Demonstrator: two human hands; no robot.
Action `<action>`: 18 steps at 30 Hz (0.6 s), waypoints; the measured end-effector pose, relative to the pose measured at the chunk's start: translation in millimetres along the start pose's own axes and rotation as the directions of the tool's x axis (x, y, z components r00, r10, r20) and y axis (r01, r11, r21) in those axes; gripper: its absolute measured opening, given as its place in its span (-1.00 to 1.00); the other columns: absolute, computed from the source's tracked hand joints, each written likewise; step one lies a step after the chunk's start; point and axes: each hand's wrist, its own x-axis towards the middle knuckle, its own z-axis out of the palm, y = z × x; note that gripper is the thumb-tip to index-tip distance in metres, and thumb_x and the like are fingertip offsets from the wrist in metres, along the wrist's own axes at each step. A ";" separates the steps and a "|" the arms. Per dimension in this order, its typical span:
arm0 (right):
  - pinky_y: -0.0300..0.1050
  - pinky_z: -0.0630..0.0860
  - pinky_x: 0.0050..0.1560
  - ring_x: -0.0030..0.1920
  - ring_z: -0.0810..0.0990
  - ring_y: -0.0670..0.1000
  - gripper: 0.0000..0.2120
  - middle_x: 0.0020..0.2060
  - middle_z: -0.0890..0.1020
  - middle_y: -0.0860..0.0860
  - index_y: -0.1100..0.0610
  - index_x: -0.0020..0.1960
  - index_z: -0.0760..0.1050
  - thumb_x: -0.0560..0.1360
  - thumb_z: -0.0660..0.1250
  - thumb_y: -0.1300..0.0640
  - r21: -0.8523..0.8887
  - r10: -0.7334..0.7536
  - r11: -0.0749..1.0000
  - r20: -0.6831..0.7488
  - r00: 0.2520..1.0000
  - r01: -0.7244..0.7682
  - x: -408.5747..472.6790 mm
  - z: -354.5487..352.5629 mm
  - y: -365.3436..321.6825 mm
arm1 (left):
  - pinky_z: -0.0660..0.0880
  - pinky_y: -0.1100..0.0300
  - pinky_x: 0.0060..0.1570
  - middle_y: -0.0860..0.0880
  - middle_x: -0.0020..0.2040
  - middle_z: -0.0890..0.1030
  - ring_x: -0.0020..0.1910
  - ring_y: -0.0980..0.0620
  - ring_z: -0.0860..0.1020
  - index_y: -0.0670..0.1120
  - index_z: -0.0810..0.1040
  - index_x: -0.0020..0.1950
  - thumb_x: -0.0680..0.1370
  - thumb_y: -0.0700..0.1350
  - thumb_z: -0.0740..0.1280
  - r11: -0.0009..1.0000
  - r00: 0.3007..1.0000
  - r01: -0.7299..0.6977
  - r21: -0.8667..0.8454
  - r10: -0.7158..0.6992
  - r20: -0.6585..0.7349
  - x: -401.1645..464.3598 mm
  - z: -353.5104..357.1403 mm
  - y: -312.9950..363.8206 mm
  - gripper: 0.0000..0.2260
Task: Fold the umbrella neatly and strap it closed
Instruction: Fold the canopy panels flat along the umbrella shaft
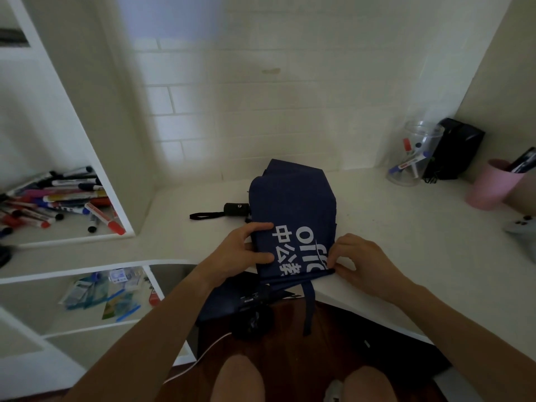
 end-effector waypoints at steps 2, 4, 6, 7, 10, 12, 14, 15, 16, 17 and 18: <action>-0.13 0.57 0.04 -0.03 0.56 -0.12 -0.79 -0.09 0.63 -0.14 -0.03 -0.14 0.62 0.38 0.50 0.27 0.011 0.005 1.000 0.050 0.999 -0.006 1.7 -3.6 -0.7 | 0.63 0.16 0.10 0.08 0.29 0.53 0.16 0.10 0.61 0.00 0.55 0.33 0.47 -0.26 0.52 1.000 0.998 -0.001 -0.010 0.001 -0.067 -1.5 3.8 1.9 -0.54; -0.14 0.54 0.08 0.00 0.52 -0.13 -0.76 -0.06 0.60 -0.16 -0.05 -0.07 0.60 0.38 0.46 0.27 0.001 0.031 1.000 0.121 0.992 -0.031 3.8 -10.8 -3.3 | 0.64 0.17 0.06 0.09 0.27 0.51 0.13 0.10 0.62 -0.03 0.55 0.33 0.47 -0.30 0.50 1.000 0.996 -0.010 0.021 0.012 -0.085 -1.6 7.1 1.8 -0.54; -0.13 0.52 0.06 0.01 0.50 -0.11 -0.71 -0.03 0.57 -0.15 -0.04 0.00 0.55 0.38 0.40 0.28 0.022 0.051 0.998 0.113 0.992 -0.054 11.3 -19.2 -12.0 | 0.65 0.15 0.05 0.11 0.27 0.51 0.13 0.09 0.62 -0.03 0.54 0.34 0.47 -0.33 0.50 0.999 0.996 -0.019 0.046 0.023 -0.081 -1.3 8.4 1.2 -0.51; -0.12 0.52 0.04 0.00 0.51 -0.09 -0.72 -0.03 0.57 -0.12 -0.02 0.01 0.54 0.39 0.37 0.29 0.061 0.059 0.996 0.041 0.997 -0.061 17.7 -21.6 -19.7 | 0.65 0.15 0.04 0.12 0.26 0.51 0.12 0.09 0.62 -0.03 0.54 0.35 0.47 -0.34 0.50 0.999 0.997 -0.020 0.044 0.024 -0.080 -1.1 8.2 1.4 -0.51; -0.13 0.46 0.20 0.18 0.49 -0.05 -0.77 0.14 0.57 -0.07 0.02 0.16 0.54 0.55 0.27 0.22 0.041 0.031 0.999 -0.165 0.986 -0.025 38.6 -13.5 -43.7 | 0.65 0.15 0.03 0.10 0.28 0.51 0.11 0.08 0.64 -0.01 0.53 0.36 0.46 -0.35 0.50 0.999 0.997 -0.022 0.029 0.024 -0.072 0.7 8.6 2.5 -0.48; -0.10 0.25 0.46 0.47 0.29 0.00 -0.62 0.45 0.39 -0.03 0.00 0.44 0.37 0.63 0.19 0.04 -0.061 0.053 0.997 -0.046 0.998 -0.056 44.2 5.3 -49.3 | 0.65 0.14 0.02 0.06 0.30 0.51 0.11 0.06 0.65 -0.01 0.53 0.36 0.45 -0.38 0.49 1.000 0.997 -0.019 0.012 0.020 -0.073 0.7 9.8 2.8 -0.46; -0.05 -0.02 0.56 0.60 -0.07 0.01 -0.44 0.61 0.07 -0.03 -0.02 0.60 0.07 0.65 0.05 -0.14 -0.182 0.103 0.980 0.145 0.984 -0.075 40.3 25.1 -43.9 | 0.66 0.14 0.00 0.05 0.30 0.51 0.10 0.04 0.66 -0.02 0.52 0.37 0.44 -0.40 0.49 1.000 0.996 -0.016 0.008 0.016 -0.083 0.8 10.5 2.9 -0.44; -0.04 -0.12 0.57 0.60 -0.19 0.01 -0.39 0.62 -0.05 -0.04 -0.03 0.62 -0.05 0.65 -0.01 -0.20 -0.245 0.108 0.968 0.205 0.973 -0.056 36.8 32.7 -39.3 | 0.66 0.13 0.00 0.04 0.30 0.50 0.09 0.04 0.66 -0.03 0.51 0.38 0.43 -0.42 0.49 1.000 0.996 -0.015 0.010 0.016 -0.082 0.7 10.6 2.4 -0.42; -0.06 -0.20 0.56 0.59 -0.27 0.00 -0.37 0.62 -0.13 -0.04 -0.03 0.62 -0.12 0.64 -0.06 -0.23 -0.293 0.096 0.956 0.236 0.967 -0.024 33.1 37.7 -34.9 | 0.66 0.12 0.01 0.04 0.31 0.50 0.09 0.04 0.66 -0.03 0.50 0.38 0.42 -0.43 0.50 1.000 0.997 -0.016 0.014 0.017 -0.078 0.6 10.9 1.8 -0.40; -0.08 -0.25 0.55 0.58 -0.31 0.00 -0.36 0.61 -0.17 -0.04 -0.04 0.62 -0.16 0.64 -0.09 -0.24 -0.312 0.076 0.950 0.248 0.966 0.005 30.2 40.4 -32.1 | 0.66 0.11 0.02 0.04 0.32 0.49 0.09 0.05 0.66 -0.04 0.49 0.40 0.41 -0.45 0.49 1.000 0.997 -0.018 0.018 0.019 -0.070 -0.1 11.4 1.5 -0.38; -0.10 -0.28 0.53 0.58 -0.32 -0.01 -0.36 0.61 -0.19 -0.05 -0.04 0.61 -0.18 0.63 -0.10 -0.24 -0.309 0.062 0.951 0.253 0.965 0.020 28.4 41.1 -31.3 | 0.66 0.11 0.01 0.04 0.32 0.48 0.08 0.06 0.65 -0.05 0.47 0.41 0.40 -0.46 0.49 1.000 0.998 -0.021 0.022 0.022 -0.060 -1.3 11.9 2.3 -0.36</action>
